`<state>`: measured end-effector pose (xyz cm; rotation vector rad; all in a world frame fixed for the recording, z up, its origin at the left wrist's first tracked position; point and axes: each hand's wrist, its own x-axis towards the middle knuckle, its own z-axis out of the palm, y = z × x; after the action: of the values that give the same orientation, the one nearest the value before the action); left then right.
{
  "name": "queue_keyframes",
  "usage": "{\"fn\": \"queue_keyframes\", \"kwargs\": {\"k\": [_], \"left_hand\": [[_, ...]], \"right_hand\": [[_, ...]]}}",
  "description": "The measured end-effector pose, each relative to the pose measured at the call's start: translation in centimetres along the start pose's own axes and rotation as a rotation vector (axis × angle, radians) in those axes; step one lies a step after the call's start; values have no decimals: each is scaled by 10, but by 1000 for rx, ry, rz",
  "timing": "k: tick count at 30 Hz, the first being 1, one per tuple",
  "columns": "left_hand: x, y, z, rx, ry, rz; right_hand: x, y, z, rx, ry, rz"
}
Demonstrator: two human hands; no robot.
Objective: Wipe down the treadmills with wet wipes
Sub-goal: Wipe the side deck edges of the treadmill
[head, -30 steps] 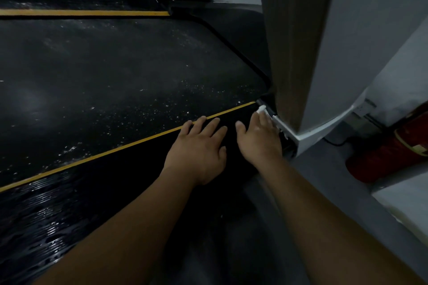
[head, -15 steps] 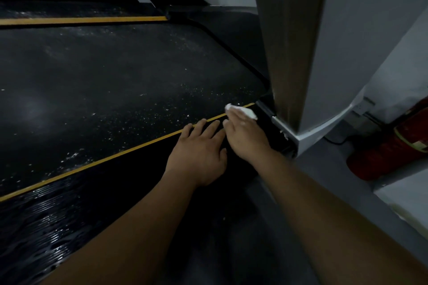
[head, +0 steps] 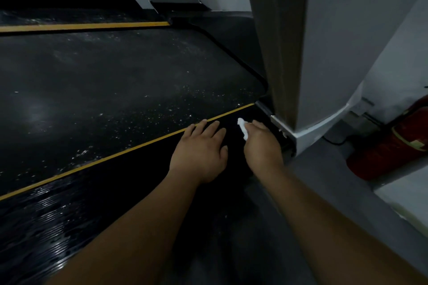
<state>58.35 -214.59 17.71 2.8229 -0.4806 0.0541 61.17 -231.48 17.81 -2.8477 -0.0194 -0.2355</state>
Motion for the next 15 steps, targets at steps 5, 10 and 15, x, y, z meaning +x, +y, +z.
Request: {"fn": "queue_keyframes", "kwargs": {"k": [5,10,15], "left_hand": [[2,-3,2,37,-23,15],[-16,-3,-3,60,-81,31],[-58,-17,-6,55,-59,68]], "right_hand": [[-67,0,-6,-16,-52,-278],[-30,16,-16,-74,-13,-38],[-89,-25,4,121,-56,-409]]}}
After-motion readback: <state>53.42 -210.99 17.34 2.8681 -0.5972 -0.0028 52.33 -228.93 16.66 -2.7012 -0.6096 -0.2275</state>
